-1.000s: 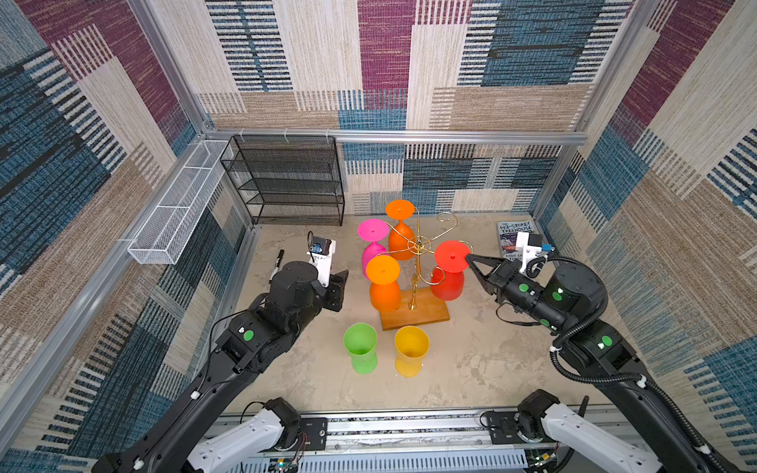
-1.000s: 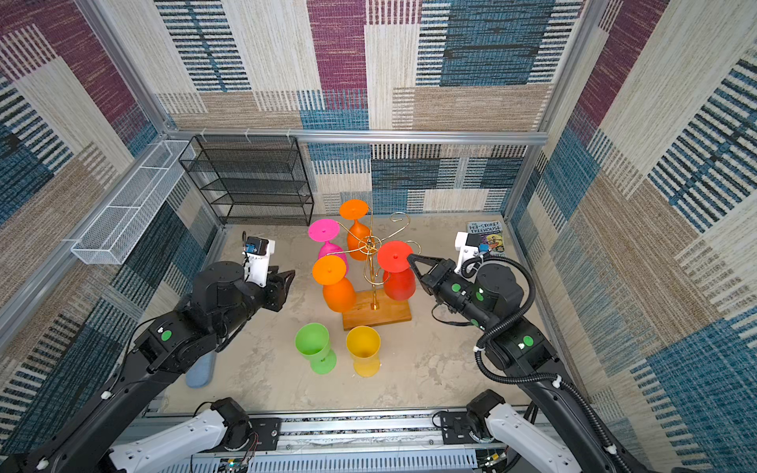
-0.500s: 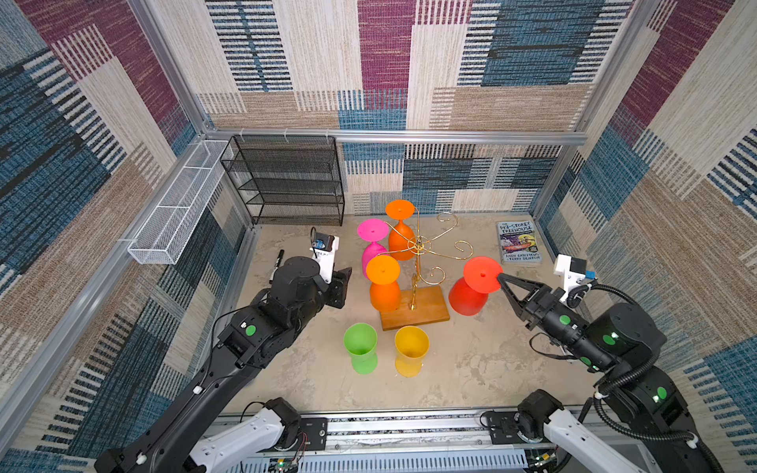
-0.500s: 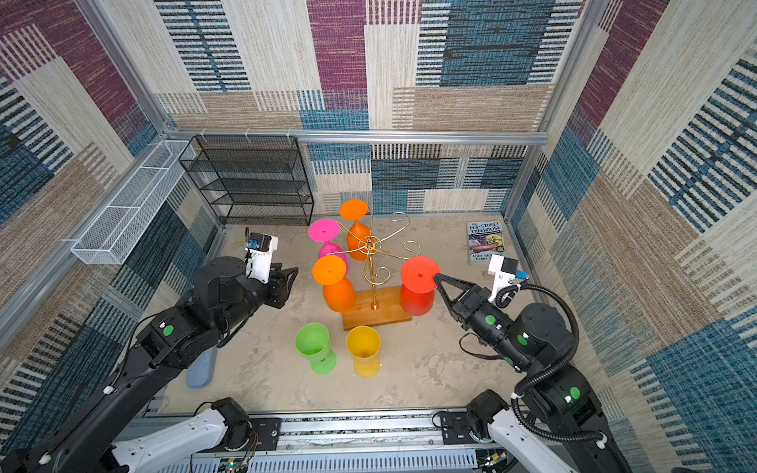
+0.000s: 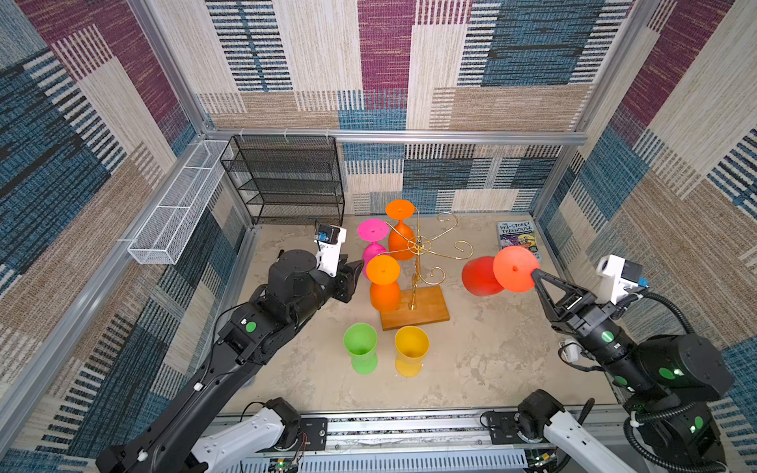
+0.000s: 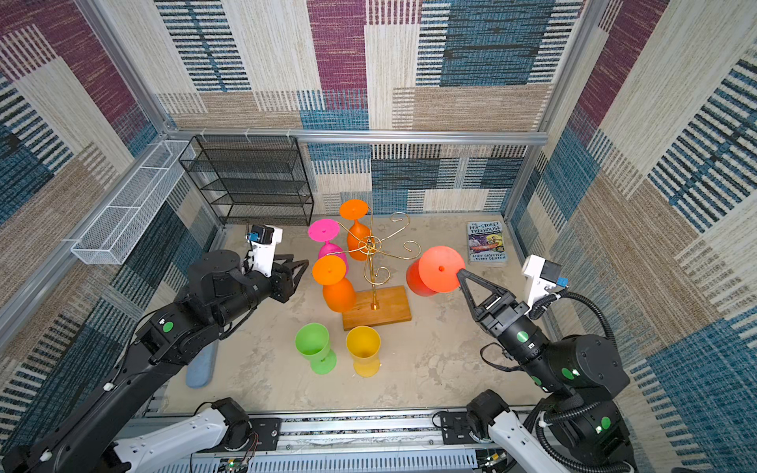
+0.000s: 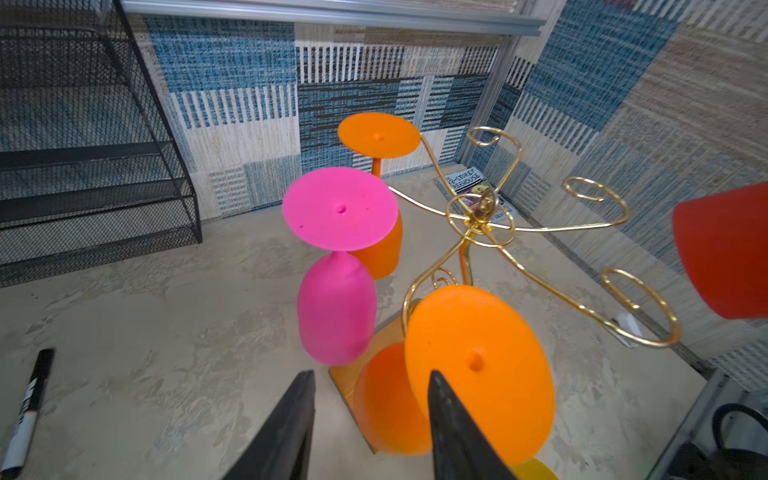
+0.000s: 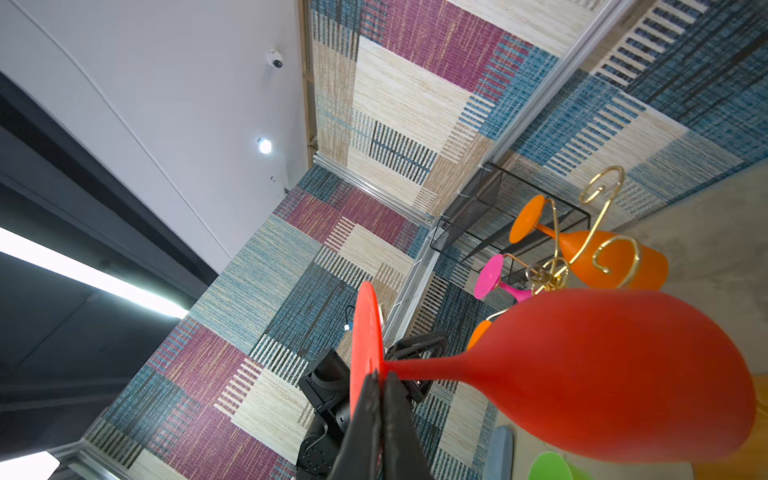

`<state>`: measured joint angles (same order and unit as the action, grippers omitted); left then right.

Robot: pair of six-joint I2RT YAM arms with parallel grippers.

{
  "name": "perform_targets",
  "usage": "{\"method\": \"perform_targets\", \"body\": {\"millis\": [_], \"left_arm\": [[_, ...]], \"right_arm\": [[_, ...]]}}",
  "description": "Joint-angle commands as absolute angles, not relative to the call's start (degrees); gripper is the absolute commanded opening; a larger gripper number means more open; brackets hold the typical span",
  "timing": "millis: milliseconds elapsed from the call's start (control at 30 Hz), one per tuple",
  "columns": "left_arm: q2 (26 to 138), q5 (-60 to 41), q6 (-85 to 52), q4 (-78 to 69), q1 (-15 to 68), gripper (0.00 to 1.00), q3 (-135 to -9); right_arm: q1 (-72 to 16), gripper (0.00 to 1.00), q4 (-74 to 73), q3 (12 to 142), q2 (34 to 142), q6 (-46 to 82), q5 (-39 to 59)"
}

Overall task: Take the wine glass off the wine glass rack
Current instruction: 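Raise the red glass with the right gripper while the left gripper grasps its bowl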

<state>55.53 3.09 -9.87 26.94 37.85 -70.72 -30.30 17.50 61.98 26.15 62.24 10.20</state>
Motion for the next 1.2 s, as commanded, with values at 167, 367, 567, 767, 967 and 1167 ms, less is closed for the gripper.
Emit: {"method": "perform_targets", "body": {"millis": [167,367,567,767,967,1167], "left_arm": [[57.88,-21.16,-11.23,10.46,35.09,0.48,-71.89],[63.27,-46.17,-29.26,-17.03,26.05,0.51,-67.55],[76.45,-58.92,-58.98,-60.57,20.65,0.53,-65.17],[86.59,-61.83,-74.96,-80.87,19.16,0.55,-69.54],[85.78,-63.49,-73.39,-80.86,19.16,0.56,-69.67],[85.17,-63.16,-73.3,-80.86,19.16,0.56,-68.87]], "right_arm": [[-30.41,0.0,-3.08,67.18,35.98,54.56,21.43],[-30.41,0.0,-18.48,68.36,44.15,53.65,31.46],[-30.41,0.0,-34.93,64.18,49.75,58.48,36.29],[-30.41,0.0,-43.01,62.2,53.89,63.13,38.32],[-30.41,0.0,-45.55,61.68,55.25,63.81,38.23],[-30.41,0.0,-49.7,61.62,57.96,66.87,39.27]]}}
